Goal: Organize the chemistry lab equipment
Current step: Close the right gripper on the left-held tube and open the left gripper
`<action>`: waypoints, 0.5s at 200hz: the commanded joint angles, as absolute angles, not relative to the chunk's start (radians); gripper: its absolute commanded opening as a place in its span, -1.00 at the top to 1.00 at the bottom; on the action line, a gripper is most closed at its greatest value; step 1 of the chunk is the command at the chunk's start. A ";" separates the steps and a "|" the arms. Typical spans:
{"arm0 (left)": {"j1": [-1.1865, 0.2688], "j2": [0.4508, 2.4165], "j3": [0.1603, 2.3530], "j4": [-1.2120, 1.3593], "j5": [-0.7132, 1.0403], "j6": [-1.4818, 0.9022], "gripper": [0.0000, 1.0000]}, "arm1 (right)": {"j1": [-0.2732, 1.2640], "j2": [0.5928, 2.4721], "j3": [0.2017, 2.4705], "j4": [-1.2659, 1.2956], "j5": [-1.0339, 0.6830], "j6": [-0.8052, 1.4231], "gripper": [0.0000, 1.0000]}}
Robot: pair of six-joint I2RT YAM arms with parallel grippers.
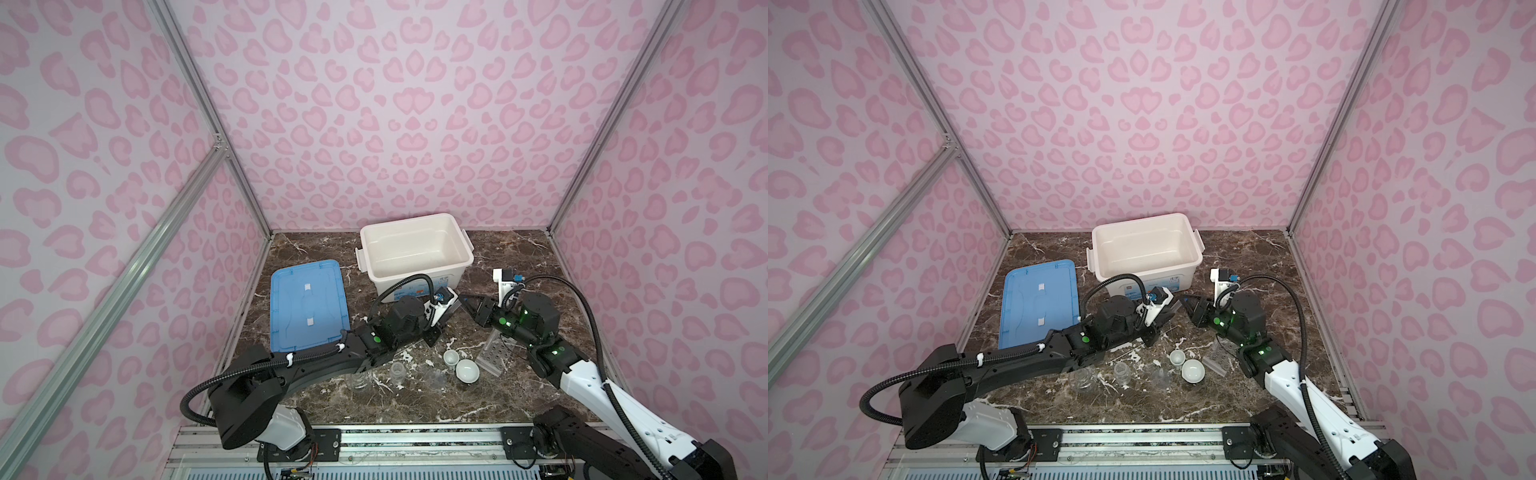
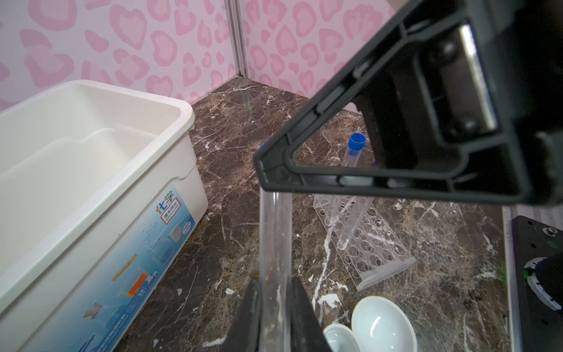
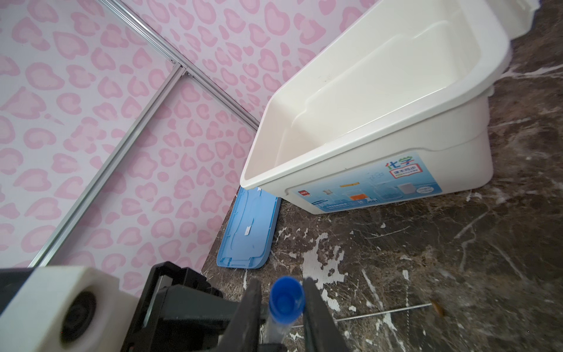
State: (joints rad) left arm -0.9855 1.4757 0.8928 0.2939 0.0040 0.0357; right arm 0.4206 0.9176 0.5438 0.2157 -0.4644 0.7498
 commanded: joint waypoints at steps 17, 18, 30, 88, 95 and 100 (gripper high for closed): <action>-0.986 1.480 0.888 0.337 0.025 0.038 0.67 | 0.422 0.915 0.535 0.258 -0.487 0.764 0.59; -0.986 1.481 0.888 0.337 0.025 0.038 0.67 | 0.422 0.915 0.534 0.259 -0.487 0.764 0.60; -0.986 1.483 0.890 0.335 0.025 0.040 0.67 | 0.423 0.912 0.534 0.256 -0.485 0.761 0.63; -0.988 1.503 0.903 0.327 0.013 0.028 0.52 | 0.421 0.891 0.529 0.229 -0.465 0.747 0.73; -0.986 1.505 0.905 0.325 0.009 0.024 0.42 | 0.421 0.887 0.528 0.226 -0.462 0.746 0.74; -0.987 1.506 0.906 0.324 0.004 0.022 0.35 | 0.421 0.884 0.528 0.223 -0.459 0.746 0.74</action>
State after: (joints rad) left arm -0.9867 1.4963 0.8913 0.3103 0.0116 0.0330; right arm 0.4210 0.8951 0.5331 0.2092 -0.4641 0.7563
